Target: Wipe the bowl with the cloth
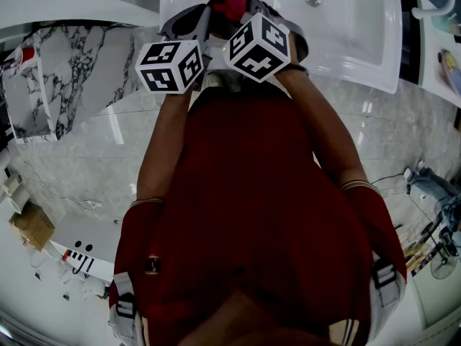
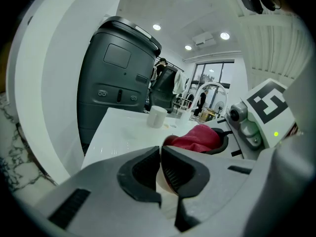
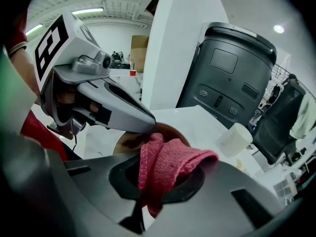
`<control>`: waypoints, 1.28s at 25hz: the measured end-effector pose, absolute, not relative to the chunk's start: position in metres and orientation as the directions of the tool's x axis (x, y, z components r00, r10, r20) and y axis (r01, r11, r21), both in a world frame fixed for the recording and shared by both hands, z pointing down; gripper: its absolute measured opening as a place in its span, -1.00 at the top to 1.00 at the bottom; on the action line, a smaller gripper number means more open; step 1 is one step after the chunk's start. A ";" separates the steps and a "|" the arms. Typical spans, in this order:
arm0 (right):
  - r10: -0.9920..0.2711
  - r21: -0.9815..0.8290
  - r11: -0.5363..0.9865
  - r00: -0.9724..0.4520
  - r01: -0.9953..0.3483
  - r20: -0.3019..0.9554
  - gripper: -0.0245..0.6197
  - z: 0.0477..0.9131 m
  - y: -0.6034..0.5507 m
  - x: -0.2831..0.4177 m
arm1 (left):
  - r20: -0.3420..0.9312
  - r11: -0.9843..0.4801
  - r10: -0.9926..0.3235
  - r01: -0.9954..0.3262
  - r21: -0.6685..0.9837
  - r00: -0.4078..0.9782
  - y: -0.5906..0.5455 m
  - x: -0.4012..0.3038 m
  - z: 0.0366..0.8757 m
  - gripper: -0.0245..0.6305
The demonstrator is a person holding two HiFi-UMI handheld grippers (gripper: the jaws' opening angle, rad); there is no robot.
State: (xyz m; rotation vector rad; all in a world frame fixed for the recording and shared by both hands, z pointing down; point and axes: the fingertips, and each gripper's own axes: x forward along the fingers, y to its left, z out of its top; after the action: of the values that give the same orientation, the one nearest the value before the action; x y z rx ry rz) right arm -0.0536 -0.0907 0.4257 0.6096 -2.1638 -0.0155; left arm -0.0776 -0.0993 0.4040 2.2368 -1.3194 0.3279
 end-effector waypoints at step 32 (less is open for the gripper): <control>-0.421 0.189 0.888 -0.578 -0.419 0.699 0.83 0.413 -0.085 -0.058 | 0.512 -0.320 -0.710 -0.869 0.377 0.483 -0.110 -0.084 0.419 0.86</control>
State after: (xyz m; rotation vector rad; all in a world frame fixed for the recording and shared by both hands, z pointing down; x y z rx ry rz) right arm -0.0578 -0.0855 0.4134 0.5994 -2.2533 -0.0037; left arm -0.0839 -0.1102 0.4194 2.1163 -1.2982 0.3357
